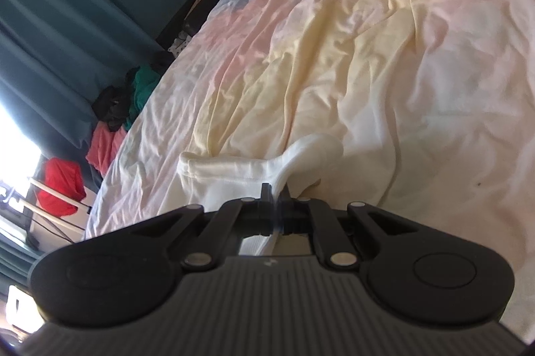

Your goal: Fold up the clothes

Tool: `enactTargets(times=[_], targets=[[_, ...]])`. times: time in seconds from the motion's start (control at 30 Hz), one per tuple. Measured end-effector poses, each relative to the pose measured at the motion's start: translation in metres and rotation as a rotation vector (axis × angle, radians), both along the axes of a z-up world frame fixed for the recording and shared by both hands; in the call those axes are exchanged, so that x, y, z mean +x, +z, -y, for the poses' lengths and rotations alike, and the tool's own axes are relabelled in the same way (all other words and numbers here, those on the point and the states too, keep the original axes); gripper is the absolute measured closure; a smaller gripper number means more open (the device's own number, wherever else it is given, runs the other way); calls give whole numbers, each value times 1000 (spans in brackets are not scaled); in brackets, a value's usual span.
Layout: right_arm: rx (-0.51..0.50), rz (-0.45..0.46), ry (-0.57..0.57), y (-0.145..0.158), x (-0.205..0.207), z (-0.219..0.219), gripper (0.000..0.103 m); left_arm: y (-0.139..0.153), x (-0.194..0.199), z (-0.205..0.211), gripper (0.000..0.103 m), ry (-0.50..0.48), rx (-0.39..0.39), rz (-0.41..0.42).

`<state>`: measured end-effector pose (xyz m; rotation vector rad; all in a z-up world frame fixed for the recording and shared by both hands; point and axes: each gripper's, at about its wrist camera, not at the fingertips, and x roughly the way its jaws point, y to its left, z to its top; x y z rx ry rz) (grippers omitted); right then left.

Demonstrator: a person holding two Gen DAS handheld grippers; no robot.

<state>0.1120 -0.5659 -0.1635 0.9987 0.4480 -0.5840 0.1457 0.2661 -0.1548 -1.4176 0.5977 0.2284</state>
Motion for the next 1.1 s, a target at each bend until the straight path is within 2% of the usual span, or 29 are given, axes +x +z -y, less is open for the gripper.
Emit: enactTargets(times=[0.13, 0.17, 0.3, 0.4, 0.5, 0.6, 0.77, 0.83, 0.9, 0.97, 1.03, 1.1], targets=[[-24, -7, -25, 2, -3, 0, 98, 53, -12, -4, 93, -26, 224, 37], [-33, -13, -30, 2, -3, 1, 98, 67, -16, -9, 94, -29, 261, 43], [-6, 11, -75, 2, -17, 9, 98, 110, -36, -34, 94, -81, 242, 24], [22, 1, -96, 2, -27, 10, 98, 132, -50, -40, 94, -146, 275, -20], [5, -24, -134, 8, -41, 3, 98, 129, -84, -52, 95, -193, 327, -84], [-32, -105, -148, 10, -50, -3, 98, 116, -102, -59, 96, -216, 388, -152], [42, -205, -108, -9, -50, 2, 97, 89, -110, -57, 93, -267, 486, -203], [40, -220, -86, -10, -49, 3, 96, 78, -113, -56, 88, -287, 525, -223], [21, -221, -74, -4, -49, 1, 93, 81, -111, -48, 83, -321, 596, -227], [-5, -222, -64, 2, -49, -3, 87, 88, -114, -39, 71, -343, 679, -228], [-87, -222, -73, 17, -49, -11, 71, 96, -118, -31, 45, -361, 762, -229], [-218, -207, -83, 38, -50, -23, 42, 107, -121, -17, 31, -362, 864, -216]])
